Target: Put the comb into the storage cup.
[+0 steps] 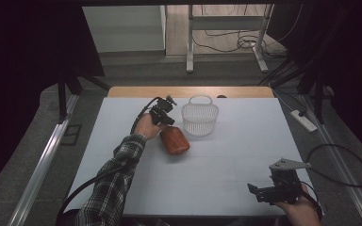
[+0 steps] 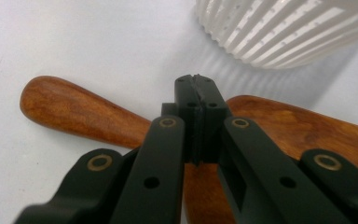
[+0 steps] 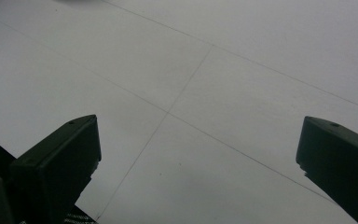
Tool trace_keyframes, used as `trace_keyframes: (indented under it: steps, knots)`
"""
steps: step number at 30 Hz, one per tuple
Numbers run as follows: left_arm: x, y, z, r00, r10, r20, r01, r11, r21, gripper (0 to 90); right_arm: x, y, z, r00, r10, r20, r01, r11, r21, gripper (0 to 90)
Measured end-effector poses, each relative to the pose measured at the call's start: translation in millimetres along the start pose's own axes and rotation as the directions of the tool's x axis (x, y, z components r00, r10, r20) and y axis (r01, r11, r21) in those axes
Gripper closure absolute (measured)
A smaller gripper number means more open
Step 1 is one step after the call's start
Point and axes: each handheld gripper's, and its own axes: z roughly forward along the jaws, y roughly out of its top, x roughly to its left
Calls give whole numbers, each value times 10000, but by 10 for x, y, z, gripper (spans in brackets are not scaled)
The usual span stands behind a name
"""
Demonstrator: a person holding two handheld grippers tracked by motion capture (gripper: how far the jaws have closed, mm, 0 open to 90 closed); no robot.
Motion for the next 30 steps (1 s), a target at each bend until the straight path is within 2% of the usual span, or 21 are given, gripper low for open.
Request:
trace_keyframes:
  steps: [4,12,15,21,30]
  knots:
    - [23,-1,53,9999,-52,-94,54,9998,200,892,1,-3,-3,10000,-7,22,7,10000,-33,2]
    - [106,-76,86,9991,-428,-13,428,9990,148,892,1,-3,-3,10000,-10,35,10,10000,-32,4]
    - [145,-149,76,9985,-548,25,548,9984,115,893,2,-3,-3,10000,-3,55,4,10000,-31,4]
    - [193,-273,34,9991,-417,-64,418,9988,248,892,6,-1,0,10000,-6,76,6,10000,5,5]
    - [195,-402,10,9996,-299,-19,299,9995,31,893,10,4,10,9999,-51,117,50,10000,67,5]
